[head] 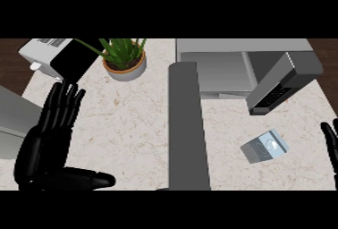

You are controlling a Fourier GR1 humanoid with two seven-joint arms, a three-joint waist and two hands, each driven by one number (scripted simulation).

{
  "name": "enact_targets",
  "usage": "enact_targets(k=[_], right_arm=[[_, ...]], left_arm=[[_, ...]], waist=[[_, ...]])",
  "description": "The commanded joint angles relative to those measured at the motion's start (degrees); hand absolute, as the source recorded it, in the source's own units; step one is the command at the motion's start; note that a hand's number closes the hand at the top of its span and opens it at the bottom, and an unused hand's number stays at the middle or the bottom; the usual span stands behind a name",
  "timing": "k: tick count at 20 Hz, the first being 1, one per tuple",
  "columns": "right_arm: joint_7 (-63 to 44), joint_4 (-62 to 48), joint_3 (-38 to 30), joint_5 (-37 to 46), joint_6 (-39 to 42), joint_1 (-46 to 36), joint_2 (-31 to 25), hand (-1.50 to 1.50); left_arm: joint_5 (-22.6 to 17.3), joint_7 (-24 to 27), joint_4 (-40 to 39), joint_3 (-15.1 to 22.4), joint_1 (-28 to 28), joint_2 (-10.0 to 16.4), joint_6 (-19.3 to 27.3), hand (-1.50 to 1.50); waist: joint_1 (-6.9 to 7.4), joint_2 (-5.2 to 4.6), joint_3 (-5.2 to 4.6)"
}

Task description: Pick up the milk, place it into the microwave and close the microwave

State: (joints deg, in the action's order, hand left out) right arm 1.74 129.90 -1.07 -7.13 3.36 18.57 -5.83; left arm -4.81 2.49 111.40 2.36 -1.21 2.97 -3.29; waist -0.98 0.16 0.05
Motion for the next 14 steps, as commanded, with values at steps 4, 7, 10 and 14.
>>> enact_targets(k=[4,7,10,14], right_arm=[[8.63,2.27,-1.01,-2.05,5.84,15.15,1.98,-1.50],[14.20,-1.92,2.48,3.12,7.26,19.88,4.09,-1.50],[17.98,-3.61,1.09,2.97,8.32,22.17,4.51,-1.50],[22.91,-9.30,0.84,4.95,8.57,21.88,5.72,-1.50]], left_arm=[[3.95,7.45,-2.31,11.34,-7.04,-2.90,5.68,-1.50],[3.24,9.21,-4.40,12.84,-7.85,-2.94,6.56,-1.50],[5.21,13.76,-7.11,17.31,-8.80,-2.95,9.88,-1.50],[6.25,12.05,-4.24,23.07,-10.07,-2.96,14.10,-1.50]], waist=[[0.34,0.02,-0.03],[0.36,-0.01,-0.04],[0.41,-0.04,-0.05],[0.64,-0.05,-0.04]])
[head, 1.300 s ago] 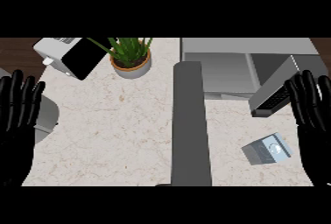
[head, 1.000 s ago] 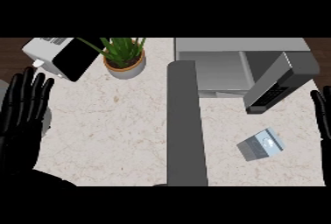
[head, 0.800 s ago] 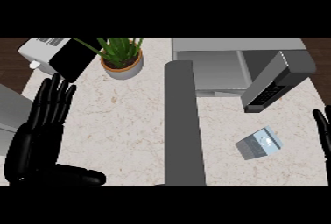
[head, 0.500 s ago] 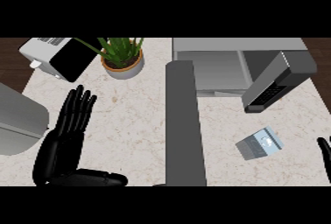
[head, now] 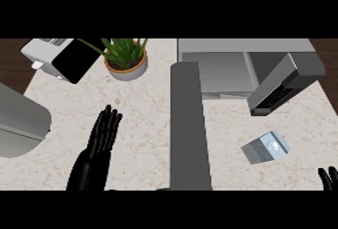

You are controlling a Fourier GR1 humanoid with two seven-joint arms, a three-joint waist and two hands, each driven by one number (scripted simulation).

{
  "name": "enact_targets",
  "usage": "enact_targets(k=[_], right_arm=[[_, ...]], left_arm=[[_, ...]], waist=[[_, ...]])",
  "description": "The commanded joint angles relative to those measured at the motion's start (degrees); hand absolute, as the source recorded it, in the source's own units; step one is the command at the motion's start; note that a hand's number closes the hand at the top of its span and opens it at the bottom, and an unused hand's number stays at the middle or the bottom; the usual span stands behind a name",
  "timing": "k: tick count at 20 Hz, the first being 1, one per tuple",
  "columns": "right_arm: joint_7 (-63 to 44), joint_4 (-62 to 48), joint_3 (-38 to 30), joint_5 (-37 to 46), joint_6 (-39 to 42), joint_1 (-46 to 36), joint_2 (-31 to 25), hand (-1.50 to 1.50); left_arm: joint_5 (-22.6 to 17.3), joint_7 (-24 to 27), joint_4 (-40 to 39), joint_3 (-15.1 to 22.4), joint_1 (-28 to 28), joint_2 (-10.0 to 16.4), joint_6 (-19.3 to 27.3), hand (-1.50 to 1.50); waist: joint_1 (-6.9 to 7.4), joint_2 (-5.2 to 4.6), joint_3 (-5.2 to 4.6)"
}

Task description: Pick up the milk, place it into the microwave and close the microwave

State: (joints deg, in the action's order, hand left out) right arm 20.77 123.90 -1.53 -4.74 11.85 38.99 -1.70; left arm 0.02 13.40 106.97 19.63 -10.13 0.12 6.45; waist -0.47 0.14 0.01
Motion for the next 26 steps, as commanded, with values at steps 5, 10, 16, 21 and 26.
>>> enact_targets(k=[5,10,16,21,26], right_arm=[[7.53,-13.05,-4.59,2.08,-0.20,-4.82,0.97,-1.50],[8.05,-14.69,-0.36,4.68,-5.62,-6.43,1.65,-1.50],[11.09,-30.08,-10.53,1.84,-3.29,-18.22,-1.35,-1.50],[18.89,-42.50,-9.11,9.49,-8.77,-24.40,0.49,-1.50],[22.59,-52.82,-11.97,9.31,-10.57,-30.61,-1.02,-1.50]], left_arm=[[0.94,3.71,-0.36,4.47,-2.96,0.67,2.96,-1.50],[1.88,3.99,-1.68,8.75,-2.93,-0.11,7.54,-1.50],[-0.19,4.07,0.51,9.48,-6.79,0.96,4.85,-1.50],[-3.82,4.63,1.02,5.47,-7.17,4.82,0.86,-1.50],[-7.57,5.41,2.71,2.70,-8.89,7.08,-2.24,-1.50]], waist=[[0.43,-0.08,-0.01],[0.32,-0.09,-0.02],[0.59,-0.11,0.00],[0.75,-0.14,0.01],[0.82,-0.14,0.01]])
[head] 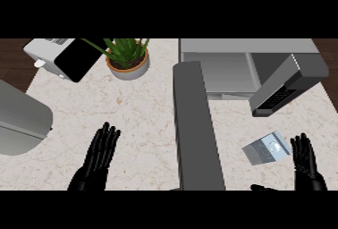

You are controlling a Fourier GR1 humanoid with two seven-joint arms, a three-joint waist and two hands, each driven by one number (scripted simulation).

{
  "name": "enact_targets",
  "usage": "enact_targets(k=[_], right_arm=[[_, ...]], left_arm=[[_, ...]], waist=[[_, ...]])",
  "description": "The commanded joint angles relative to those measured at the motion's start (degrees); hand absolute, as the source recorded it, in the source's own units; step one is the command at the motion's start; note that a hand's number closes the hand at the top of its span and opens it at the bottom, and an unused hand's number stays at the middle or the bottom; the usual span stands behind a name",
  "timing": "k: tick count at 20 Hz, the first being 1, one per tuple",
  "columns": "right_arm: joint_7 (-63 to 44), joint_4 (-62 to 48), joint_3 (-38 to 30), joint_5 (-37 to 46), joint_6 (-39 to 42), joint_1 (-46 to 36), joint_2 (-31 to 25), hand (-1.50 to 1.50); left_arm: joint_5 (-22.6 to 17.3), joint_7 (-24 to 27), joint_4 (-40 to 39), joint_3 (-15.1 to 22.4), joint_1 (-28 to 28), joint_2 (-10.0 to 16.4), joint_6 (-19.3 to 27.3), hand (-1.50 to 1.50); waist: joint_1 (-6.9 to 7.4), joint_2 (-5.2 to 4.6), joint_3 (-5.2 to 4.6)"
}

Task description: Pick up the milk, place it into the microwave and close the microwave

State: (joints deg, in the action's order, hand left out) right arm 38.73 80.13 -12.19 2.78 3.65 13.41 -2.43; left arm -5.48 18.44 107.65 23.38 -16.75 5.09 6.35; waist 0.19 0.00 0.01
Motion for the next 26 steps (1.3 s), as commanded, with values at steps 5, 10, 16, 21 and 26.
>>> enact_targets(k=[5,10,16,21,26], right_arm=[[8.41,-19.86,-4.51,1.92,-4.38,-12.50,-3.40,-1.50],[14.41,-32.13,-5.89,2.24,-8.18,-19.34,-3.34,1.50],[14.66,-35.70,-7.87,0.33,-10.31,-22.31,-6.11,1.50],[15.62,-41.79,-7.00,2.64,-13.05,-24.95,-6.97,1.50],[23.74,-50.77,-4.81,7.98,-16.15,-26.78,-7.54,1.50]], left_arm=[[-5.59,4.76,-3.21,-6.42,-1.98,4.37,-6.18,-1.50],[-5.80,1.14,2.30,-6.46,-4.18,4.80,-6.12,-1.50],[-6.23,3.27,-1.27,-9.29,-2.74,4.60,-8.28,-1.50],[-8.37,8.12,-4.09,-13.12,-5.66,7.48,-13.10,-1.50],[-9.07,2.49,3.29,-12.56,-5.70,7.19,-11.48,-1.50]], waist=[[0.20,-0.05,0.02],[0.35,-0.05,0.04],[0.11,-0.04,0.01],[0.25,-0.04,0.00],[0.52,-0.09,0.06]])
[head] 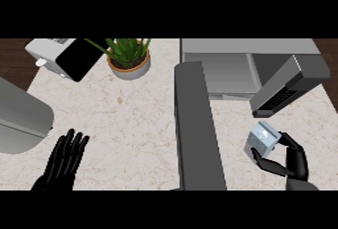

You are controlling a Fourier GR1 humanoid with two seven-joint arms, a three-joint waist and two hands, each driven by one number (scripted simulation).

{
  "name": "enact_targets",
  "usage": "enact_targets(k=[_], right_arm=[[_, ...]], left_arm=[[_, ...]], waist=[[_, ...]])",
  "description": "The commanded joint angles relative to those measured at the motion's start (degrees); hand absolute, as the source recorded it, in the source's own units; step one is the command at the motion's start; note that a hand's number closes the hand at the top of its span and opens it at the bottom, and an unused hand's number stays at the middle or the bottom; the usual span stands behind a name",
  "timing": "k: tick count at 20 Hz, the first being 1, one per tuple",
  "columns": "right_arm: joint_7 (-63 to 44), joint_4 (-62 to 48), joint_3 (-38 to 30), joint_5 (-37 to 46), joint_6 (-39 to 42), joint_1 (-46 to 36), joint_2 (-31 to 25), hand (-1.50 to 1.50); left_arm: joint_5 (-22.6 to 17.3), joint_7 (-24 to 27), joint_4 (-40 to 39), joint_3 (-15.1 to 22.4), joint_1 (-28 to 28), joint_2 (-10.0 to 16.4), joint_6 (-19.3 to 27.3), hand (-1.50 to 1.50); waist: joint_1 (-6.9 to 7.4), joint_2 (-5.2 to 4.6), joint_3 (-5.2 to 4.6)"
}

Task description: Pick up the milk, place it into the microwave and close the microwave

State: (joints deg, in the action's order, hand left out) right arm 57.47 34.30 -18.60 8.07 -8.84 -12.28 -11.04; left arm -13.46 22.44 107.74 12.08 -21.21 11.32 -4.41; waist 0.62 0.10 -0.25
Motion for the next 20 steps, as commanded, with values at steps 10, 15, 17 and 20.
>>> enact_targets(k=[10,15,17,20], right_arm=[[6.43,-9.33,1.67,0.65,2.06,-10.00,6.66,1.50],[8.97,-10.70,1.72,-0.05,2.39,-10.28,7.86,1.50],[5.59,-6.63,3.26,0.28,0.78,-11.41,9.54,1.50],[2.04,-2.47,4.86,-1.25,-0.07,-10.22,10.88,1.50]], left_arm=[[-2.55,-0.88,-0.43,-2.46,-0.71,0.45,-2.78,-1.50],[-1.83,2.35,-0.80,-3.71,-2.64,0.84,-4.63,-1.50],[-4.36,-0.41,-0.96,-5.88,-0.76,1.60,-5.10,-1.50],[-1.75,1.10,-0.38,-4.63,-3.05,-0.34,-4.14,-1.50]], waist=[[-0.11,-0.10,0.29],[0.07,-0.16,0.30],[-0.26,-0.04,0.26],[-0.32,-0.01,0.25]])
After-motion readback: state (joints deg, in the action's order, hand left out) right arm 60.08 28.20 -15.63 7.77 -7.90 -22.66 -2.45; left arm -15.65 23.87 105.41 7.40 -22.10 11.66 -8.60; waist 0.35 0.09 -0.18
